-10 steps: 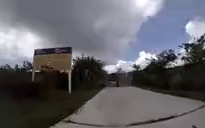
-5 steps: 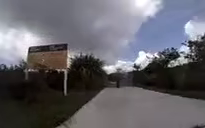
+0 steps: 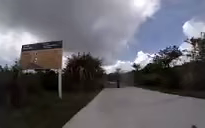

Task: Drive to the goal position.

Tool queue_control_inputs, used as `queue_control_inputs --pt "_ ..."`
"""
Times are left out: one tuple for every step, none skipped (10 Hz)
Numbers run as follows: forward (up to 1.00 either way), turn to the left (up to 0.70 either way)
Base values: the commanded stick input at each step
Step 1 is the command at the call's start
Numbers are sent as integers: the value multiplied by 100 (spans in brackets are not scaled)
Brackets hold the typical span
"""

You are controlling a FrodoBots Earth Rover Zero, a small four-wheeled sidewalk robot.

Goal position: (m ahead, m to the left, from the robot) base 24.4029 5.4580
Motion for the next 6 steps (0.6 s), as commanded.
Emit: queue_control_inputs --pt "85 0" --pt "85 0" --pt "85 0" --pt "85 -12" --pt "85 -21" --pt "85 0"
